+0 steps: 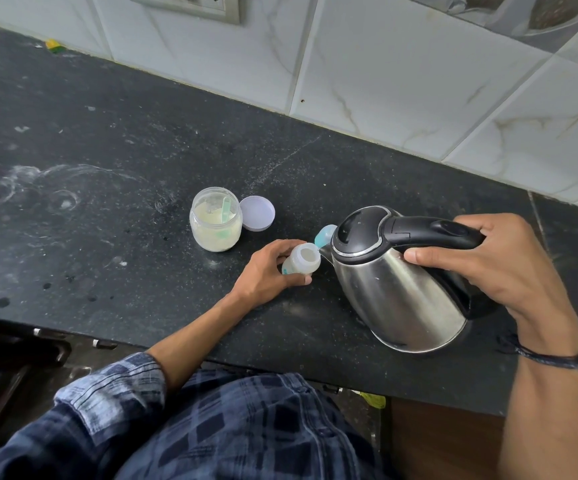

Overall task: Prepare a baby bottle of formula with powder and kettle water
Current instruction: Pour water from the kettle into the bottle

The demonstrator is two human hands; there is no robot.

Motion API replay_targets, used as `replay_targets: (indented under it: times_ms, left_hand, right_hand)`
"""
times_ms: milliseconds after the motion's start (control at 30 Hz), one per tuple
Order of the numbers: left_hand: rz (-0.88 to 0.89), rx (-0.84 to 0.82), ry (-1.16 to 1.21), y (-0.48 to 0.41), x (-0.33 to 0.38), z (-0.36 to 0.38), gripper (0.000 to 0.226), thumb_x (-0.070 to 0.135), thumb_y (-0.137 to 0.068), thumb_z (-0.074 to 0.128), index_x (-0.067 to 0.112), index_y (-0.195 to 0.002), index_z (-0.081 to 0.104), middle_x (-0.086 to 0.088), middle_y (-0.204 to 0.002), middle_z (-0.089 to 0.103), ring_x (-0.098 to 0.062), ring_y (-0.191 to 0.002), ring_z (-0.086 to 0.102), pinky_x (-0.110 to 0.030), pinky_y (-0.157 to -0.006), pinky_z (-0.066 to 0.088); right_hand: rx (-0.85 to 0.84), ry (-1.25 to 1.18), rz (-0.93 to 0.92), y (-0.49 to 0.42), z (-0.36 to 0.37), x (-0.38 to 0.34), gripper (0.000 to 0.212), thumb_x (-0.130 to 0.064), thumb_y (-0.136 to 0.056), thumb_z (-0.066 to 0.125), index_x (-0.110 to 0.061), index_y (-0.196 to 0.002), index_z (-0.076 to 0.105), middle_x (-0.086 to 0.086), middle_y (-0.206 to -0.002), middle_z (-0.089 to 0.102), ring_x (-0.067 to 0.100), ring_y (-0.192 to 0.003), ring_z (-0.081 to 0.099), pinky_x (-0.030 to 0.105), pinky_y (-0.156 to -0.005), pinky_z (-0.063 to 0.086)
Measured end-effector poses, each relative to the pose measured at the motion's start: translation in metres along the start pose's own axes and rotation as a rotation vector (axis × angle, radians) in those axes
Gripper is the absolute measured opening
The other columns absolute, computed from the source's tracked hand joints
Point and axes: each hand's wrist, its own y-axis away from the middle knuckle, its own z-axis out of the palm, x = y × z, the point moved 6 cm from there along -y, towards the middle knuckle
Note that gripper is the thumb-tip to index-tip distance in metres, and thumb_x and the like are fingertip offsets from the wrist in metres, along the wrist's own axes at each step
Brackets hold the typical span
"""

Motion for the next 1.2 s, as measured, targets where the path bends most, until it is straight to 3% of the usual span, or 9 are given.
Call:
replay_targets:
  times_ms: [233, 533, 667, 867, 1100, 1200]
  left_hand:
    - [-0.012, 0.019, 0.039, 0.001, -0.002, 0.000, 0.067, 0.028, -0.070, 0.093, 0.032, -0.131, 0.065, 0.017, -0.125, 0.069, 0.000, -0.114, 0.066, -0.030, -0.104, 0.054]
    - [0.038, 0.068, 0.050, 0.002, 0.013, -0.004, 0.065, 0.042, -0.066, 0.092, 0.038, -0.126, 0.066, 0.018, -0.123, 0.069, 0.003, -0.113, 0.063, -0.020, -0.099, 0.049]
    - [0.051, 0.074, 0.034, 0.002, 0.015, -0.006, 0.061, 0.037, -0.067, 0.093, 0.044, -0.121, 0.066, 0.018, -0.121, 0.068, -0.001, -0.114, 0.063, -0.024, -0.101, 0.049]
    - [0.065, 0.105, -0.008, 0.002, 0.019, -0.010, 0.062, 0.036, -0.070, 0.093, 0.035, -0.127, 0.068, 0.016, -0.118, 0.064, -0.002, -0.112, 0.061, -0.022, -0.097, 0.048]
    - [0.086, 0.148, 0.062, 0.002, 0.031, -0.010, 0.058, 0.037, -0.068, 0.093, 0.042, -0.120, 0.068, 0.015, -0.114, 0.066, -0.001, -0.107, 0.066, -0.031, -0.099, 0.055]
    - [0.078, 0.148, 0.061, 0.001, 0.032, -0.010, 0.059, 0.043, -0.068, 0.092, 0.037, -0.122, 0.070, 0.014, -0.114, 0.066, -0.002, -0.107, 0.066, -0.036, -0.099, 0.056]
  right_hand:
    - [0.041, -0.157, 0.017, 0.004, 0.002, 0.012, 0.065, -0.070, -0.046, 0.094, -0.016, -0.080, 0.079, -0.011, -0.051, 0.052, 0.005, -0.047, 0.045, 0.019, -0.044, 0.034]
    - [0.092, -0.314, -0.008, 0.006, 0.003, 0.023, 0.083, -0.075, -0.044, 0.093, -0.002, -0.077, 0.071, -0.007, -0.050, 0.045, 0.012, -0.044, 0.039, 0.022, -0.043, 0.031]
    - [0.114, -0.285, -0.019, 0.004, 0.000, 0.023, 0.081, -0.074, -0.043, 0.093, -0.004, -0.076, 0.070, -0.010, -0.050, 0.046, 0.010, -0.044, 0.039, 0.021, -0.042, 0.031]
    - [0.125, -0.238, -0.045, 0.004, -0.006, 0.021, 0.076, -0.074, -0.044, 0.093, -0.009, -0.081, 0.076, -0.005, -0.055, 0.053, 0.007, -0.048, 0.046, 0.020, -0.042, 0.034]
    - [0.130, -0.265, -0.049, 0.006, -0.011, 0.017, 0.079, -0.071, -0.045, 0.095, -0.003, -0.080, 0.073, -0.011, -0.049, 0.044, 0.007, -0.043, 0.038, 0.019, -0.041, 0.030]
    - [0.127, -0.270, -0.051, 0.004, -0.012, 0.016, 0.086, -0.069, -0.046, 0.096, 0.004, -0.082, 0.070, -0.009, -0.048, 0.039, 0.012, -0.044, 0.034, 0.023, -0.044, 0.027]
